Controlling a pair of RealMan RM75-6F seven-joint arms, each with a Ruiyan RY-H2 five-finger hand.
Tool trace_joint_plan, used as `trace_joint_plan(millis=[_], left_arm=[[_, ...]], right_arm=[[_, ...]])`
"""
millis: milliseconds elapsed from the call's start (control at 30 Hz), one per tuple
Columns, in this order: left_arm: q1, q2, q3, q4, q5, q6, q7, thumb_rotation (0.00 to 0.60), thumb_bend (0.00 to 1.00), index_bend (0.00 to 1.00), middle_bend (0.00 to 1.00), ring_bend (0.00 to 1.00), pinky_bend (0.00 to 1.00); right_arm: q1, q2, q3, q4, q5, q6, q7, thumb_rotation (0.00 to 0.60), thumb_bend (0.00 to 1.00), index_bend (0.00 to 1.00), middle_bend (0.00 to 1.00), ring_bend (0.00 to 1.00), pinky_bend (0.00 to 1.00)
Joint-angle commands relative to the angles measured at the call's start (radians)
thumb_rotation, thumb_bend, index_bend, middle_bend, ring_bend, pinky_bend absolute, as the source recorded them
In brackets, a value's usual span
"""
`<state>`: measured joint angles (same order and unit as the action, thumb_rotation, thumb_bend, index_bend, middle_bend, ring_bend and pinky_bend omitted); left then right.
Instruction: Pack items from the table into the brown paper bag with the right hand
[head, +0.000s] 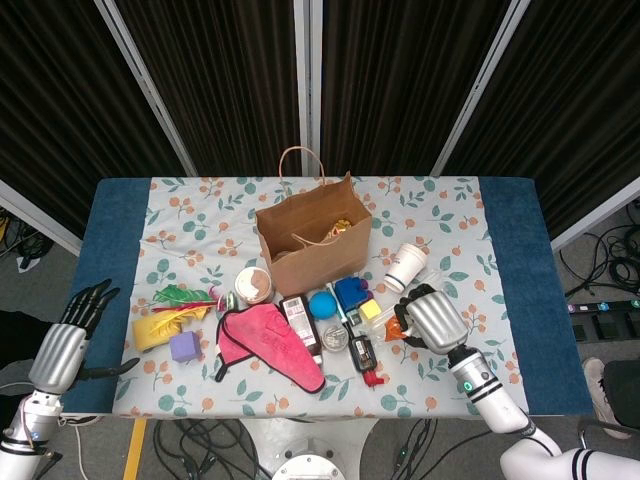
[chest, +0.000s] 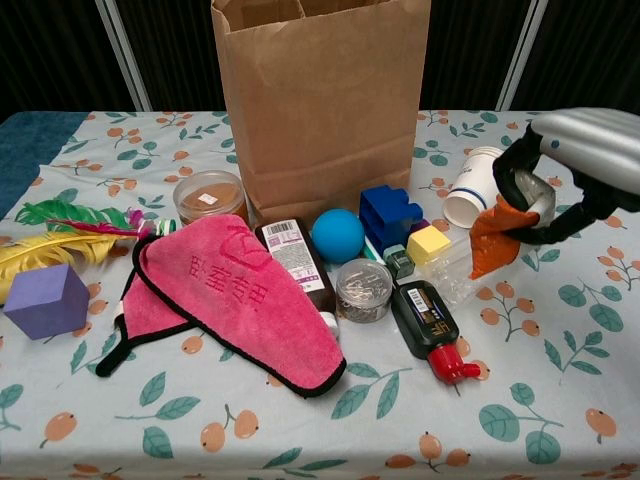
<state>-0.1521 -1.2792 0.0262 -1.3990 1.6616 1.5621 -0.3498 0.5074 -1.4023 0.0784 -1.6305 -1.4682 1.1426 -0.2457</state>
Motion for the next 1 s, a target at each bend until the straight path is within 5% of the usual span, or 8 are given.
trace_joint_plan(millis=[33, 267, 467, 633, 867, 1000], left_arm=[[0.0, 0.003, 0.0, -0.003, 0.002, 0.001, 0.002, 0.443, 0.0, 0.06, 0.07, 0.03, 0.07], [-0.001, 0.003, 0.001, -0.011, 0.008, 0.002, 0.004, 0.444, 0.0, 0.06, 0.07, 0.03, 0.07], [-0.004, 0.007, -0.001, -0.015, 0.01, 0.001, 0.012, 0.442, 0.0, 0.06, 0.07, 0.03, 0.07], [-0.005, 0.013, -0.006, -0.014, -0.003, -0.008, 0.017, 0.442, 0.0, 0.06, 0.07, 0.03, 0.07], [-0.006, 0.023, -0.017, -0.012, -0.021, -0.013, 0.022, 0.442, 0.0, 0.06, 0.07, 0.03, 0.07], [-0.008, 0.025, -0.019, -0.01, -0.024, -0.019, 0.021, 0.442, 0.0, 0.06, 0.07, 0.03, 0.07]], right_arm=[[0.011, 0.079, 0.073, -0.116, -0.019, 0.062, -0.03, 0.6, 0.2, 0.72, 0.61, 0.45, 0.35], [0.098, 0.212, 0.311, -0.317, 0.063, 0.111, -0.154, 0.6, 0.21, 0.72, 0.61, 0.45, 0.36], [0.285, 0.153, 0.48, -0.215, 0.249, 0.047, -0.245, 0.6, 0.21, 0.73, 0.61, 0.45, 0.36], [0.427, 0.019, 0.509, -0.054, 0.32, 0.021, -0.264, 0.6, 0.21, 0.73, 0.61, 0.45, 0.36], [0.543, -0.125, 0.472, 0.101, 0.432, -0.045, -0.274, 0.6, 0.19, 0.7, 0.58, 0.44, 0.34], [0.553, -0.145, 0.438, 0.12, 0.445, -0.068, -0.25, 0.6, 0.06, 0.64, 0.54, 0.4, 0.29]])
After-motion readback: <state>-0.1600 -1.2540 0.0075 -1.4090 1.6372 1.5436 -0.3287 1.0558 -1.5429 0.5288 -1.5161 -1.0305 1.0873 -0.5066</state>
